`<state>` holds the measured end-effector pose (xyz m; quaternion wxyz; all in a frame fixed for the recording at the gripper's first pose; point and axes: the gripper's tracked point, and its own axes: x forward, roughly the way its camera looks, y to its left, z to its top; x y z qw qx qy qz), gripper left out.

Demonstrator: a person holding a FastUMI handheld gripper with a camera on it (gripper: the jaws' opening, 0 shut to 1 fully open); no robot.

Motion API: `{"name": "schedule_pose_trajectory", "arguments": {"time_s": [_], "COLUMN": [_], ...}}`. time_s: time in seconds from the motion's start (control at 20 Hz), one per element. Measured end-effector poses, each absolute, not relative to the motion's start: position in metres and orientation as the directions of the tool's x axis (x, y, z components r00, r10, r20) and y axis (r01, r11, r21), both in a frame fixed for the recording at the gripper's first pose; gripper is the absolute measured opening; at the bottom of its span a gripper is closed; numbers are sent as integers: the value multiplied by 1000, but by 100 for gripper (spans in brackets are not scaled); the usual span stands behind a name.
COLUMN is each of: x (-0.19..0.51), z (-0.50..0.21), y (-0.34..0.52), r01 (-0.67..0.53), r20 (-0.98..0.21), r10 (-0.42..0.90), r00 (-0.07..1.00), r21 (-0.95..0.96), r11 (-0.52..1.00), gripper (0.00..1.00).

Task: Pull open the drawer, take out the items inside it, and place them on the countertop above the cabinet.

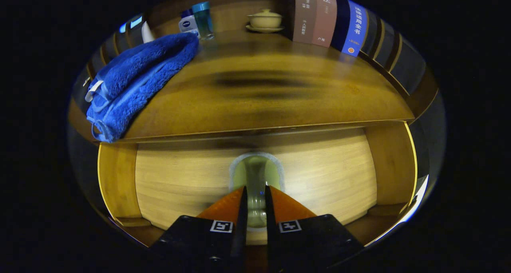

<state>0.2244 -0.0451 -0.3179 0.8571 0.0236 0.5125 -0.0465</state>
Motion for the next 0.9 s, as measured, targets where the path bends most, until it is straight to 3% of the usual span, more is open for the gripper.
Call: {"name": "schedule_pose_trajectory", "arguments": {"time_s": [0.05,0.15,0.9], "x": [225,224,180], "z": [-320,-318,-200], "y": [-45,-43,-22], "r01": [101,101,63], "r20": [-879,-882,-814], "r10": [-50,-36,48], "r00": [473,470,579], "r21": [-3,13,103], "r11": [995,995,993], "gripper": [27,20,19]}}
